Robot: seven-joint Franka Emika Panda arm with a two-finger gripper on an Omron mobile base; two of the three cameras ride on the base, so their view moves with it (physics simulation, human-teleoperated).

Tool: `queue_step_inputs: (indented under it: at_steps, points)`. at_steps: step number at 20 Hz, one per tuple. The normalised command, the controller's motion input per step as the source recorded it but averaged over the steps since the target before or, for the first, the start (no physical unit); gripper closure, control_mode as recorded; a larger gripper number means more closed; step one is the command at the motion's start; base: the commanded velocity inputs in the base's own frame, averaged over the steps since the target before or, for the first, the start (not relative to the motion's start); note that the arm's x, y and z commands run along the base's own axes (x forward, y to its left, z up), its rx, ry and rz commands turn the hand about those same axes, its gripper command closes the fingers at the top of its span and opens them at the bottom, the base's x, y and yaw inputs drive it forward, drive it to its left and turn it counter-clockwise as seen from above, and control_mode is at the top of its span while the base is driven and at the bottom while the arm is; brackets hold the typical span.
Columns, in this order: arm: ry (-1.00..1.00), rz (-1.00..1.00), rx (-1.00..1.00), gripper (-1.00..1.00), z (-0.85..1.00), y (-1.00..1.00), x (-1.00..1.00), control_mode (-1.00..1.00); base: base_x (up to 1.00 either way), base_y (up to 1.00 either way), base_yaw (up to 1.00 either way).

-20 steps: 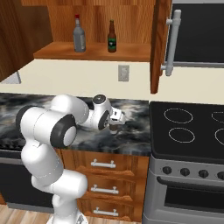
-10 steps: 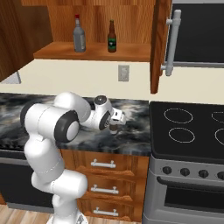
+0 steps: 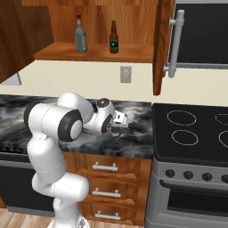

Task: Sort all alcoholic drinks to one cabinet, and non-alcoholic drinks to the other.

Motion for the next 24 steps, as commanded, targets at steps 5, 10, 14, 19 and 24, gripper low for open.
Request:
queue_step_inputs:
  at_steps: [5, 10, 14, 19, 24]
  points:
    - [-0.02, 0.00, 0.00, -1.00, -0.07, 0.00, 0.03, -1.00, 0.00, 0.00, 0.00]
    - [-0.06, 0.00, 0.00, -1.00, -0.06, 0.00, 0.01, -1.00, 0.00, 0.00, 0.00]
    - [-0.07, 0.00, 0.00, -1.00, -0.05, 0.00, 0.00, -1.00, 0.00, 0.00, 0.00]
    - [-0.01, 0.00, 0.00, 1.00, -0.04, 0.00, 0.01, -1.00, 0.00, 0.00, 0.00]
    - [0.00, 0.00, 0.00, 1.00, -0.01, -0.02, 0.00, -1.00, 0.00, 0.00, 0.00]
